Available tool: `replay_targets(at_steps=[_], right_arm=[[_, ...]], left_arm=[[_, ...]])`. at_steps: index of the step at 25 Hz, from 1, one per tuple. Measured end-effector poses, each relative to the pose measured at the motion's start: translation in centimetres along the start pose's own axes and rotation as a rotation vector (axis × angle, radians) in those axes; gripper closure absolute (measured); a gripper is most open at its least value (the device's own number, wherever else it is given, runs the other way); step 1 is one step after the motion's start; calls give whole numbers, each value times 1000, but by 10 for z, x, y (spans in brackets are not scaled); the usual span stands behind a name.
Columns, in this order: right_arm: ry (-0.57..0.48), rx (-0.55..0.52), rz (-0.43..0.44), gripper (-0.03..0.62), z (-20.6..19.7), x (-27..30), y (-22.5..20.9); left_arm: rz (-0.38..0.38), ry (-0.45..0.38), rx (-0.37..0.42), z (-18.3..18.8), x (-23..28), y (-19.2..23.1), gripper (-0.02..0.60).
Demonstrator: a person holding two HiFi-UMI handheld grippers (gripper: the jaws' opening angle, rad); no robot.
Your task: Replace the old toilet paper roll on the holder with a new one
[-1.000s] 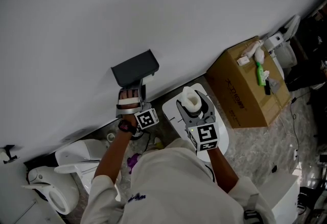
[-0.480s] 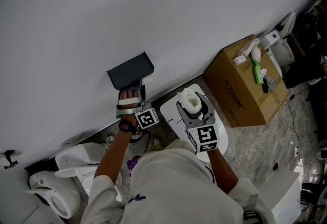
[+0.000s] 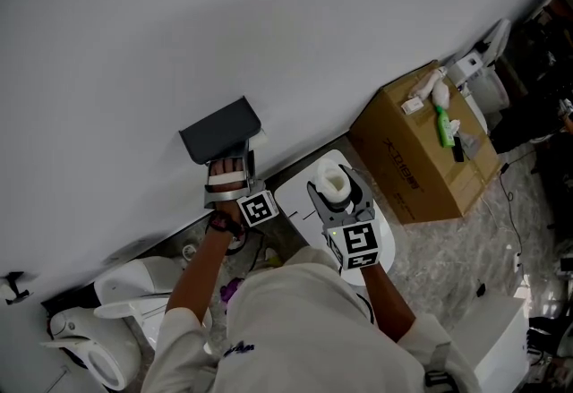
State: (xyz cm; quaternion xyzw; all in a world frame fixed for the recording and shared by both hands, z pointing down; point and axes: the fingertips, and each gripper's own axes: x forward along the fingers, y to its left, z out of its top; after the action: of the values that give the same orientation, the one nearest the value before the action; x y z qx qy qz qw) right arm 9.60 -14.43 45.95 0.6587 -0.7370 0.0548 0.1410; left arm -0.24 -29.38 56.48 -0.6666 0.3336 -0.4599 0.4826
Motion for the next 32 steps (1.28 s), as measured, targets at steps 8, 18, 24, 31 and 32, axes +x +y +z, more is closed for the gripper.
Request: replay_targets(at_steps=[8, 18, 24, 31, 32], right_arm=[[1, 0, -35, 295, 0, -6, -16], [6, 13, -70, 295, -3, -10, -31], [2, 9, -80, 295, -1, -7, -35], [0, -5, -108, 295, 0, -16, -50], [0, -14, -119, 295, 0, -16, -55]], left_arm=[[4, -31, 0, 21, 9, 3, 397], [-6, -70, 10, 42, 17, 2, 397], [1, -100, 7, 57, 20, 4, 397], [18, -208, -48, 90, 3, 12, 397], [27, -242, -78, 96, -3, 17, 397]])
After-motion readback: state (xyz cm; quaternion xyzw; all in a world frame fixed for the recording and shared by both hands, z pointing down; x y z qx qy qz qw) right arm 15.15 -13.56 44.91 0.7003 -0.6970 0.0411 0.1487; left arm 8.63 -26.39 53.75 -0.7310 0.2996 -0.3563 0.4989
